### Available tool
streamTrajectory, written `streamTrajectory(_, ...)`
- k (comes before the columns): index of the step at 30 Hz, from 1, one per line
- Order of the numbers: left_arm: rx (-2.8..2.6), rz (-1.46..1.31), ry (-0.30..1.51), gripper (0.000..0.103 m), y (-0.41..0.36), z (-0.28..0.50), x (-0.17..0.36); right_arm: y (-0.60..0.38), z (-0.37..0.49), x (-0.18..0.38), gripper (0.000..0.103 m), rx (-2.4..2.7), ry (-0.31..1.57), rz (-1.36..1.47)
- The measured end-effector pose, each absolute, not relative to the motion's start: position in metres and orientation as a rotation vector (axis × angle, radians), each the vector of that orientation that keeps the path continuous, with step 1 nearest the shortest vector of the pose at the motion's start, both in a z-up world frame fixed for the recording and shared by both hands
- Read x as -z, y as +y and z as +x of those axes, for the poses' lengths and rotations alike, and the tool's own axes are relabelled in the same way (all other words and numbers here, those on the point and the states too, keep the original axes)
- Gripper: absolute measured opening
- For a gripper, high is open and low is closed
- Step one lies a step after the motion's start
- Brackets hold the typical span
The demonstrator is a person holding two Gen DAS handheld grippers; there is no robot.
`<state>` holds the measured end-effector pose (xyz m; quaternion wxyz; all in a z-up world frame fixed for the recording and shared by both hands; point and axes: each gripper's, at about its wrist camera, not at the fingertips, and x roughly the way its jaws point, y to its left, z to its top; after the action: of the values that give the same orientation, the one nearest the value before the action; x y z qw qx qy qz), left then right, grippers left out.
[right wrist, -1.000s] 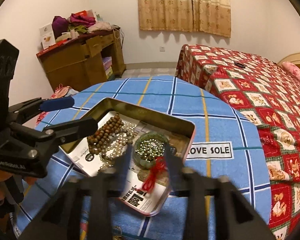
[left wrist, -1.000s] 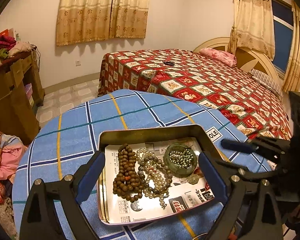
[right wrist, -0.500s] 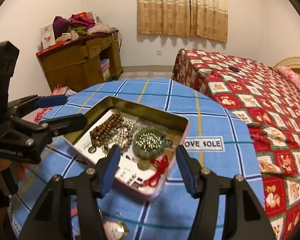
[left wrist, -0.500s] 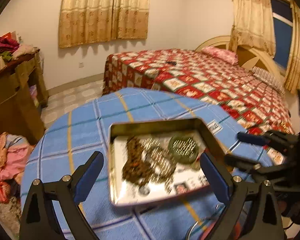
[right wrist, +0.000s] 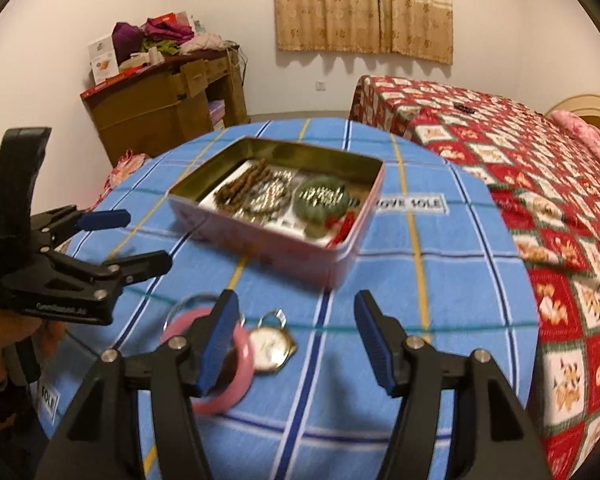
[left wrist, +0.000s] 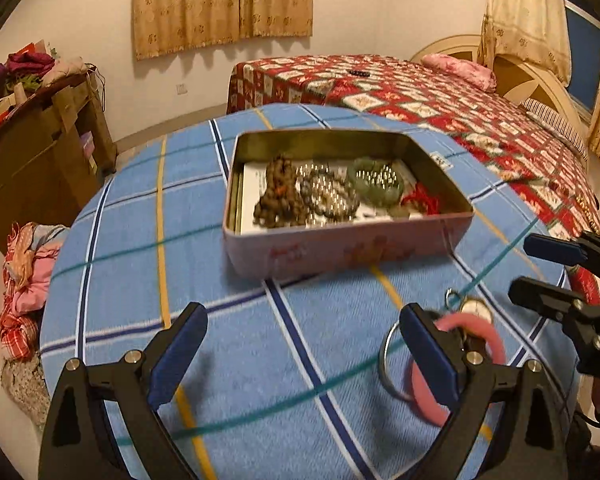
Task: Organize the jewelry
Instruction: 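Move the right gripper to the pink bangle and grasp it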
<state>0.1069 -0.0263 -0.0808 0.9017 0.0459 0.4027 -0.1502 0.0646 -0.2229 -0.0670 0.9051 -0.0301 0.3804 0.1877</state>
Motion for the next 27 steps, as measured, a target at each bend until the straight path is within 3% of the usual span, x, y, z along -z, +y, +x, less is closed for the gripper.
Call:
streamTrajectory(6,0.309,0.114,0.856,0.097,-0.031,0.099,0.091,-0.216,0.052,0.078,0.06,-0.406,0.818,-0.072)
streamTrajectory(8,0.322,0.119,0.855,0.097,-0.034,0.096,0.092,-0.215,0.049,0.082,0.052,-0.41,0.836,-0.073)
streamTrajectory(17,0.334,0.16,0.893,0.097,-0.042,0.095,0.104,-0.213,0.045,0.094,0.035,-0.411,0.89,-0.077)
streamTrajectory(24,0.327,0.144,0.914,0.096,-0.039,0.099,0.109,-0.208,0.041,0.107,0.031,-0.418,0.932,-0.086)
streamTrajectory(27,0.331,0.155,0.918,0.092,-0.042,0.099,0.11,-0.212,0.041,0.106,0.017,-0.447,0.938,-0.048)
